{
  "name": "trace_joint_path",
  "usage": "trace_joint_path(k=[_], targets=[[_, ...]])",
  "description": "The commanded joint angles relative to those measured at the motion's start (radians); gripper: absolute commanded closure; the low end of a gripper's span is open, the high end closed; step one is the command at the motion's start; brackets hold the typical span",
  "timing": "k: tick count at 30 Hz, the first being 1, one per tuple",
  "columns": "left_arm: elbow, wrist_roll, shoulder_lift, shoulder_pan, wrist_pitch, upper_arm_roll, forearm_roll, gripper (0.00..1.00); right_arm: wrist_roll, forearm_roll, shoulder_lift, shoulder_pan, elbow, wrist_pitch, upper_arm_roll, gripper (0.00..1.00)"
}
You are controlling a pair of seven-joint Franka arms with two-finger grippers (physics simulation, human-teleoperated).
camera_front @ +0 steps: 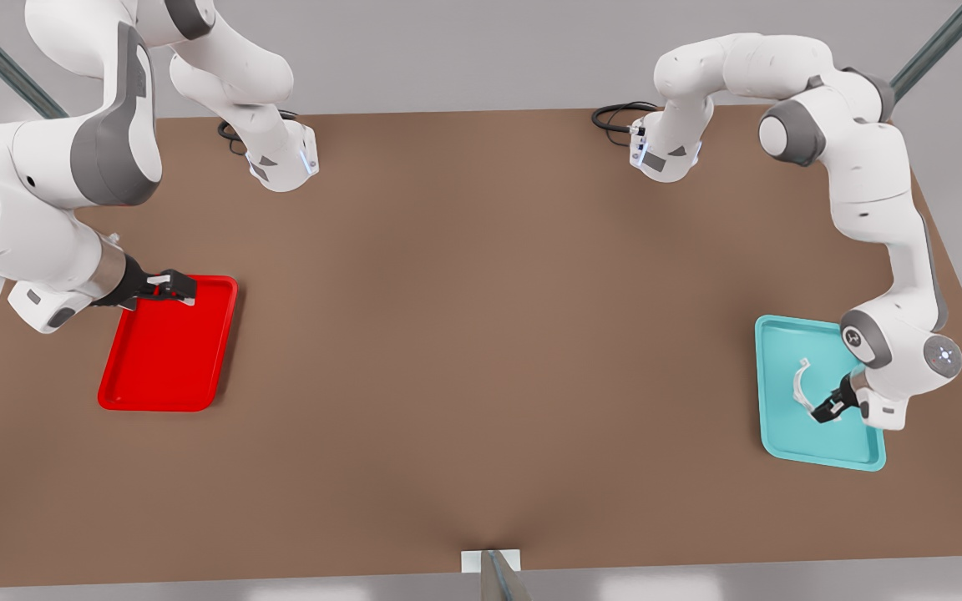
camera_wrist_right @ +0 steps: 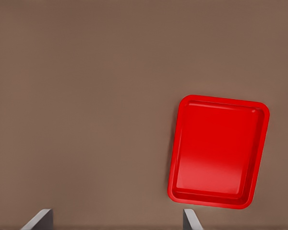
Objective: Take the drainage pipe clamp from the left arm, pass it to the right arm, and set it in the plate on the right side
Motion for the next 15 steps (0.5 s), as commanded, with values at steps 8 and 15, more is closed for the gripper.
trace_joint_path(k=[8, 15], targets=[[0.038, -0.242, 0.04, -0.003, 0.014, 0.0, 0.005, 0.09, -0.005, 0.001, -0.001, -0.008, -0.001, -0.001, 0.0, 0.0], [0.039, -0.243, 0.041, 0.0, 0.014, 0.002, 0.005, 0.32, -0.005, 0.002, -0.001, -0.011, -0.003, -0.002, 0.0, 0.0]])
